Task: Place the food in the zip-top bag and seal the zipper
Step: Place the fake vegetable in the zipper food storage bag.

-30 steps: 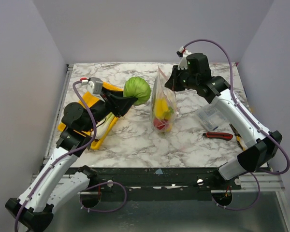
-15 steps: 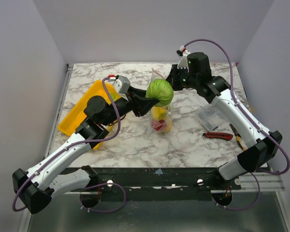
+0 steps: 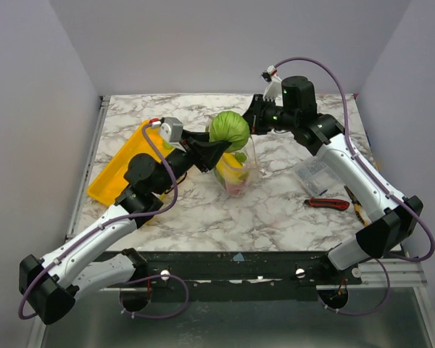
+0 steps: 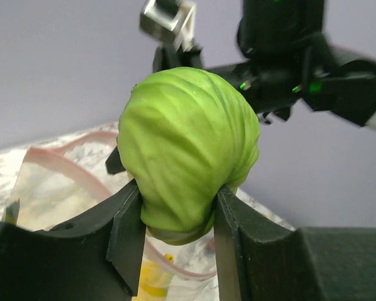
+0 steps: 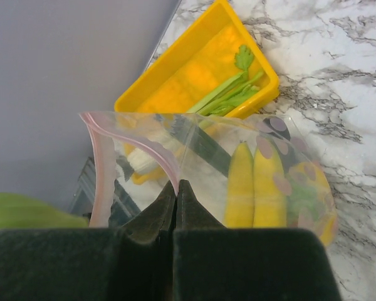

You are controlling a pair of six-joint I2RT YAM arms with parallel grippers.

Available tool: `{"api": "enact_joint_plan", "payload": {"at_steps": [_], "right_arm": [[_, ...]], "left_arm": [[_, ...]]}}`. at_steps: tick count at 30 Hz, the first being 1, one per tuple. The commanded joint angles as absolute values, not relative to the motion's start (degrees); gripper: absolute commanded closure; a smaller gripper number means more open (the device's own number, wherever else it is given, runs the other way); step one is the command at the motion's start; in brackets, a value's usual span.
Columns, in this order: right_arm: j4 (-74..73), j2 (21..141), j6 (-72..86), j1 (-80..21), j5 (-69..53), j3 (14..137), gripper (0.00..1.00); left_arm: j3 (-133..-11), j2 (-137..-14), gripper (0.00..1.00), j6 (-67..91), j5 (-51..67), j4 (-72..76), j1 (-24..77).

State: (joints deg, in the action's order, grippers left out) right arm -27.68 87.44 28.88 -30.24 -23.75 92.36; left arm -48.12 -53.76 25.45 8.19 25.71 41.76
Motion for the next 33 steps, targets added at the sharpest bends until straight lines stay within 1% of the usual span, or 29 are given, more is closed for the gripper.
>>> {"api": "enact_joint_plan", "payload": {"at_steps": [1, 6, 8, 9, 12, 15, 17, 21, 22, 25, 26, 27, 33], "right_arm": [[-24.14, 86.89, 30.23, -29.92, -26.46, 92.33, 1.0], [-24.48, 86.42, 29.57, -29.92, -25.75, 92.47, 0.99], [-24.45, 86.42, 29.39, -29.93, -25.84, 92.11, 0.99], [-24.44, 86.41, 29.25, -29.93, -25.85, 91.85, 0.99], [-24.37, 86.03, 29.0, -29.92, -25.62, 90.85, 0.99], [-24.25, 85.73, 28.9, -29.91, -25.49, 90.36, 0.99], [-24.25, 85.52, 28.65, -29.92, -25.58, 90.34, 0.99], [-24.22, 85.06, 28.01, -29.93, -25.13, 90.09, 1.0], [-24.4, 85.07, 27.89, -29.93, -24.92, 90.17, 1.0], [-24.89, 85.36, 27.65, -29.97, -24.87, 90.65, 0.99], [-25.03, 85.48, 27.6, -29.96, -24.88, 90.86, 0.99], [-25.04, 85.64, 27.62, -29.94, -25.04, 90.94, 0.99], [-25.02, 85.86, 27.65, -29.89, -24.92, 90.84, 0.99]], "left_arm": [[-47.29, -57.74, 1.0, 23.82, 3.1, 24.06, 41.96], [-51.04, -59.12, 1.0, 21.37, -1.52, 12.89, 42.28], [-52.08, -59.02, 0.96, 21.36, -1.42, 9.35, 42.28], [-52.45, -58.77, 0.93, 21.55, -1.55, 7.88, 42.32], [-52.55, -57.49, 0.77, 22.05, -1.85, 5.74, 42.32], [-53.03, -57.21, 0.66, 22.39, -1.98, 4.34, 42.28], [-54.29, -57.59, 0.64, 23.08, -2.49, 2.67, 42.32], [-57.87, -58.65, 0.56, 24.44, -2.03, -1.5, 42.28], [-58.4, -58.79, 0.53, 24.79, -2.29, -2.2, 42.28], [-59.47, -58.46, 0.35, 26.05, -3.91, -4.28, 42.28], [-59.92, -58.31, 0.24, 26.08, -4.12, -4.74, 42.3], [-60.37, -58.18, 0.16, 26.03, -4.22, -5.47, 42.32], [-65.64, -59.96, 0.02, 25.06, -3.59, -10.89, 42.32]]}}
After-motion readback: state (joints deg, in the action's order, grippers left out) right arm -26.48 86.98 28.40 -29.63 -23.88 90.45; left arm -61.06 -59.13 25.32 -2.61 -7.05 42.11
